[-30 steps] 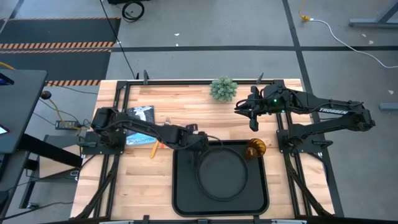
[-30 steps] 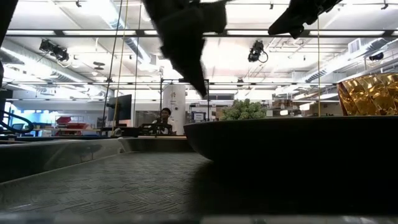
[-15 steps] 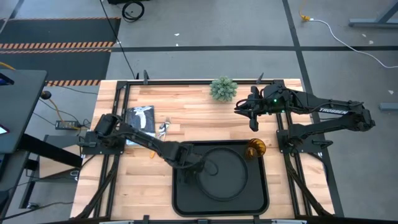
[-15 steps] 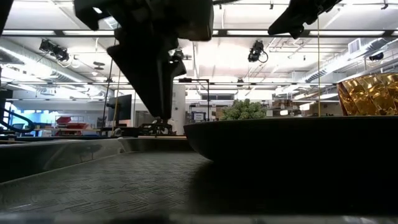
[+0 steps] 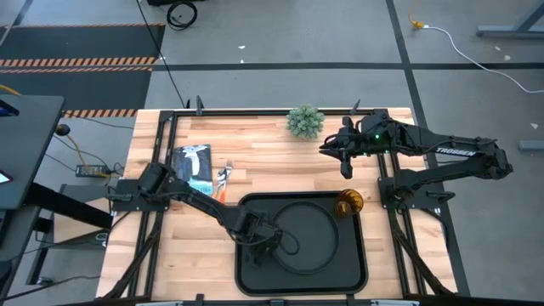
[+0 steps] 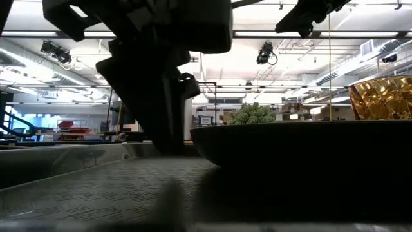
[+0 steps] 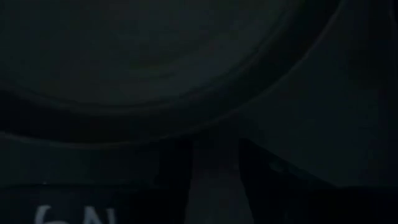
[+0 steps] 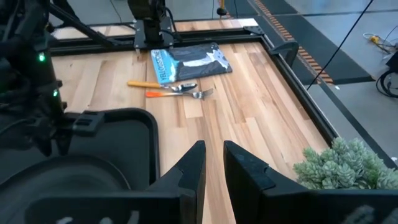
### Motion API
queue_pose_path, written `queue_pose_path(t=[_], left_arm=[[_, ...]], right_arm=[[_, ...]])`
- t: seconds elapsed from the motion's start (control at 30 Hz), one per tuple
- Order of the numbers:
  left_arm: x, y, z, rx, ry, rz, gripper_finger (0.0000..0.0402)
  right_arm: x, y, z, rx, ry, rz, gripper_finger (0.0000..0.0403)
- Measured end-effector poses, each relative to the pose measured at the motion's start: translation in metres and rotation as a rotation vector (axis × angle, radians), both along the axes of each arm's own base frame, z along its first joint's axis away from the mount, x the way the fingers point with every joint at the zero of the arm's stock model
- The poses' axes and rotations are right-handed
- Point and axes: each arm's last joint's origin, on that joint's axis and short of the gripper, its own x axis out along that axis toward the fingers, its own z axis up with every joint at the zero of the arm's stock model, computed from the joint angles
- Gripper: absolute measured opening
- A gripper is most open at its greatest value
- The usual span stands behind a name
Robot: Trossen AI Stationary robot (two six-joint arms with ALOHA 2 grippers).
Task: Pick and place plate/cup/fork/spoon on tray
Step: Put the black plate to the center of the black serving tray
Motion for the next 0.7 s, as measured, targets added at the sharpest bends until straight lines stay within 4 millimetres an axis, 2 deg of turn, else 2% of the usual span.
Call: queue_pose_path(t=[0.7], left_arm=[[0.0072,0.0016,-0.0016,0.037,-0.074,-0.04,0.0137]], right_arm=[[0.0022,0.001,-0.0019,0.006,0.011,0.016,0.0064]])
